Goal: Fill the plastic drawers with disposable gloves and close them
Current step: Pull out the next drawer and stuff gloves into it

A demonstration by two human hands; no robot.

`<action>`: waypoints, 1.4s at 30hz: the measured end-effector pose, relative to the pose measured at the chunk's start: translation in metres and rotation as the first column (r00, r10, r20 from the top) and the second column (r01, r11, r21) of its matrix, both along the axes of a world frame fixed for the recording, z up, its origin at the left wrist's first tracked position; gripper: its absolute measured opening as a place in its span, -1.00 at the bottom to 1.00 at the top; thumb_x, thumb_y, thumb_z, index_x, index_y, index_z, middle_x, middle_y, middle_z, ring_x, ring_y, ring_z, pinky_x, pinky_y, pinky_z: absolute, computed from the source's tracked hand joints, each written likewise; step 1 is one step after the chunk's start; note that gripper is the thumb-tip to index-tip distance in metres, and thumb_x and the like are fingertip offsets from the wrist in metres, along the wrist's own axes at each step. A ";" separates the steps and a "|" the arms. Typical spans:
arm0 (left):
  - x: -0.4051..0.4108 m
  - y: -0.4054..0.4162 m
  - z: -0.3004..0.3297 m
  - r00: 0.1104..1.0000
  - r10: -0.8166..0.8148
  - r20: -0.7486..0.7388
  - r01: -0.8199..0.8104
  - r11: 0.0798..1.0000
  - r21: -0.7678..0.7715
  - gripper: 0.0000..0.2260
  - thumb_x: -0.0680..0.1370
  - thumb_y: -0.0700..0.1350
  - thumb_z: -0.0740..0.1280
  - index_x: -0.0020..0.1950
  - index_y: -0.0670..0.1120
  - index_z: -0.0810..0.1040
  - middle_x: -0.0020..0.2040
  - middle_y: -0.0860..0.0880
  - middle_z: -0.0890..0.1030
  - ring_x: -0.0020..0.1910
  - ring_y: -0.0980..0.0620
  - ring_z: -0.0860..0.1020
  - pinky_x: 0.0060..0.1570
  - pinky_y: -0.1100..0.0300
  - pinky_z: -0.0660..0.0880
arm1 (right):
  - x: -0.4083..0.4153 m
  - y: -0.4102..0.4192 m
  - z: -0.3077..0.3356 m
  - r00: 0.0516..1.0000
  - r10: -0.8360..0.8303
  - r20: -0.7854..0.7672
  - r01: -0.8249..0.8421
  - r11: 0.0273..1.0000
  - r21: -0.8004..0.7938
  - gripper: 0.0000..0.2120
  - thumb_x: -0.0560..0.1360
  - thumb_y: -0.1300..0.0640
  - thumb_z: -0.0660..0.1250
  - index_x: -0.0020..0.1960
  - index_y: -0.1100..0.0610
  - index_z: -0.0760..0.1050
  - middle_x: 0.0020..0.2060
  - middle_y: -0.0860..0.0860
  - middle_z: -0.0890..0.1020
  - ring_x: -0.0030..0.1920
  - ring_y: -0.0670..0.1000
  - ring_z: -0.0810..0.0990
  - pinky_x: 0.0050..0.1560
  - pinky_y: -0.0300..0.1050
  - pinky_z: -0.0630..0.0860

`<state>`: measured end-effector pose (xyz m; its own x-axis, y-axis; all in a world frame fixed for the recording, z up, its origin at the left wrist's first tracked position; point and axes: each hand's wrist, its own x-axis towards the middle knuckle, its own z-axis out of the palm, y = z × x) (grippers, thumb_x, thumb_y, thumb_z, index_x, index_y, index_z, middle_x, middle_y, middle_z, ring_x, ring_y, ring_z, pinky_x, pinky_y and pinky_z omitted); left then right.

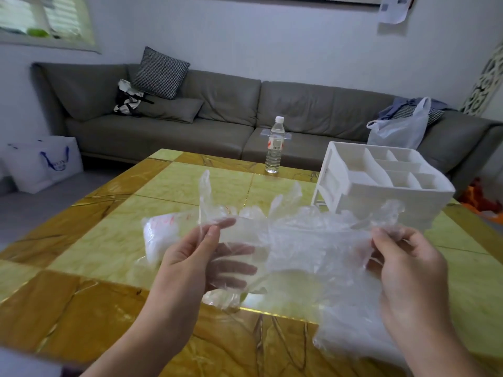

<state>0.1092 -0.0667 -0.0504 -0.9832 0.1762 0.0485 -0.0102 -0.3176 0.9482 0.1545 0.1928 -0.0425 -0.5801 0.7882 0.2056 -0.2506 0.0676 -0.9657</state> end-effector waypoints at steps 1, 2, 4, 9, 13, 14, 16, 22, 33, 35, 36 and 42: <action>-0.001 -0.001 0.001 1.000 0.011 -0.024 -0.012 1.000 -0.019 -0.71 0.73 -0.03 0.14 0.29 -0.01 0.62 0.02 -0.24 0.74 -0.08 -0.32 0.72 -0.15 -0.07 0.65 | 0.001 0.002 0.002 1.000 -0.006 -0.017 0.006 1.000 0.003 -0.78 0.62 0.27 0.42 -0.15 0.08 0.49 -0.33 -0.02 0.64 -0.30 -0.01 0.62 -0.25 -0.07 0.59; -0.002 -0.002 0.001 0.999 0.020 -0.047 -0.021 0.999 -0.036 -0.70 0.73 -0.02 0.13 0.31 0.01 0.62 0.03 -0.22 0.74 -0.06 -0.31 0.72 -0.07 -0.11 0.63 | 0.002 0.003 0.005 0.999 -0.012 -0.038 0.013 1.000 0.009 -0.77 0.63 0.27 0.41 -0.15 0.06 0.48 -0.33 -0.02 0.63 -0.33 -0.01 0.62 -0.26 -0.06 0.60; -0.006 -0.007 0.002 0.995 0.017 -0.094 -0.023 0.997 -0.067 -0.67 0.74 0.01 0.10 0.33 0.06 0.62 0.09 -0.18 0.74 0.01 -0.26 0.72 0.05 -0.18 0.59 | 0.004 0.004 0.008 0.997 -0.027 -0.070 0.031 0.998 0.052 -0.79 0.62 0.25 0.42 -0.13 0.05 0.50 -0.29 0.04 0.63 -0.30 0.08 0.63 -0.19 0.03 0.64; -0.014 -0.028 0.006 0.988 -0.039 -0.151 0.025 0.995 -0.093 -0.63 0.73 -0.05 0.08 0.42 0.05 0.58 0.30 -0.07 0.67 0.25 -0.15 0.66 0.25 -0.21 0.49 | 0.010 -0.001 0.018 0.990 0.031 -0.138 -0.009 0.987 0.159 -0.88 0.65 0.30 0.37 -0.03 0.15 0.49 -0.37 0.01 0.64 -0.41 -0.05 0.58 -0.35 -0.20 0.59; -0.018 -0.042 0.008 0.977 -0.036 -0.211 0.003 0.988 -0.155 -0.64 0.73 -0.11 0.08 0.42 -0.06 0.56 0.33 -0.05 0.66 0.29 -0.13 0.64 0.31 -0.19 0.44 | 0.013 -0.008 0.021 0.991 0.093 -0.095 -0.065 0.963 0.261 -0.88 0.65 0.32 0.36 -0.03 0.22 0.46 -0.36 0.02 0.65 -0.44 -0.11 0.56 -0.37 -0.30 0.55; -0.018 -0.043 0.009 0.972 -0.023 -0.235 -0.023 0.981 -0.191 -0.65 0.72 -0.11 0.09 0.39 -0.09 0.59 0.31 -0.04 0.67 0.28 -0.10 0.65 0.31 -0.21 0.46 | 0.013 -0.010 0.020 0.991 0.108 -0.077 -0.080 0.950 0.300 -0.87 0.65 0.33 0.36 -0.05 0.22 0.45 -0.36 0.09 0.63 -0.45 -0.04 0.55 -0.38 -0.25 0.54; -0.017 -0.043 0.008 0.962 -0.018 -0.274 -0.053 0.967 -0.248 -0.66 0.72 -0.11 0.11 0.34 -0.12 0.62 0.27 -0.02 0.69 0.25 -0.06 0.66 0.31 -0.23 0.48 | 0.013 -0.021 0.018 0.988 0.152 -0.043 -0.123 0.912 0.391 -0.84 0.64 0.34 0.35 -0.06 0.17 0.45 -0.37 0.17 0.58 -0.46 0.09 0.55 -0.40 -0.08 0.54; -0.003 -0.024 0.003 0.964 -0.114 -0.239 0.060 0.973 -0.225 -0.64 0.67 -0.08 0.14 0.39 -0.03 0.60 0.23 -0.08 0.71 0.26 -0.08 0.66 0.29 -0.11 0.46 | 0.010 -0.062 0.005 0.981 0.194 0.017 -0.156 0.731 0.664 -0.76 0.57 0.29 0.42 -0.06 -0.03 0.48 -0.30 -0.07 0.61 -0.33 0.01 0.62 -0.40 -0.23 0.48; 0.024 0.021 -0.022 0.956 -0.265 -0.130 0.194 0.896 -0.398 -0.70 0.73 -0.05 0.18 0.18 -0.05 0.71 -0.05 -0.18 0.72 -0.03 -0.12 0.71 0.04 -0.11 0.60 | -0.004 -0.096 -0.007 0.991 0.130 0.044 -0.132 0.817 0.562 -0.78 0.55 0.26 0.41 -0.12 -0.02 0.46 -0.36 -0.09 0.58 -0.30 -0.05 0.62 -0.32 -0.26 0.51; 0.025 0.025 -0.021 0.953 -0.282 -0.114 0.211 0.883 -0.419 -0.67 0.74 0.01 0.19 0.06 -0.10 0.71 -0.15 -0.21 0.66 -0.16 -0.04 0.61 -0.10 0.06 0.53 | -0.002 -0.100 -0.009 0.984 0.164 0.062 -0.168 0.783 0.599 -0.78 0.54 0.28 0.43 -0.11 0.00 0.46 -0.35 -0.11 0.58 -0.27 -0.05 0.63 -0.32 -0.38 0.44; 0.026 0.026 -0.020 0.953 -0.283 -0.107 0.216 0.885 -0.413 -0.64 0.74 0.04 0.20 0.00 -0.12 0.70 -0.21 -0.14 0.63 -0.20 0.03 0.56 -0.17 0.19 0.49 | -0.002 -0.100 -0.011 0.983 0.171 0.070 -0.178 0.766 0.618 -0.78 0.54 0.28 0.43 -0.10 0.01 0.46 -0.34 -0.11 0.57 -0.27 -0.04 0.62 -0.33 -0.39 0.42; 0.027 0.024 -0.025 0.950 -0.310 -0.031 0.272 0.874 -0.402 -0.70 0.70 0.01 0.27 0.06 -0.16 0.69 -0.17 0.00 0.68 -0.15 0.09 0.61 -0.19 0.33 0.51 | -0.002 -0.094 -0.014 0.981 0.142 0.131 -0.193 0.644 0.741 -0.77 0.54 0.27 0.40 -0.06 -0.01 0.42 -0.34 -0.13 0.50 -0.30 -0.03 0.56 -0.37 -0.27 0.46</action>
<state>0.1361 -0.0423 -0.0758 -0.8789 0.4769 0.0045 0.0481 0.0793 0.9957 0.1529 0.0987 -0.0569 -0.7165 0.2702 0.6431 -0.2791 0.7338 -0.6193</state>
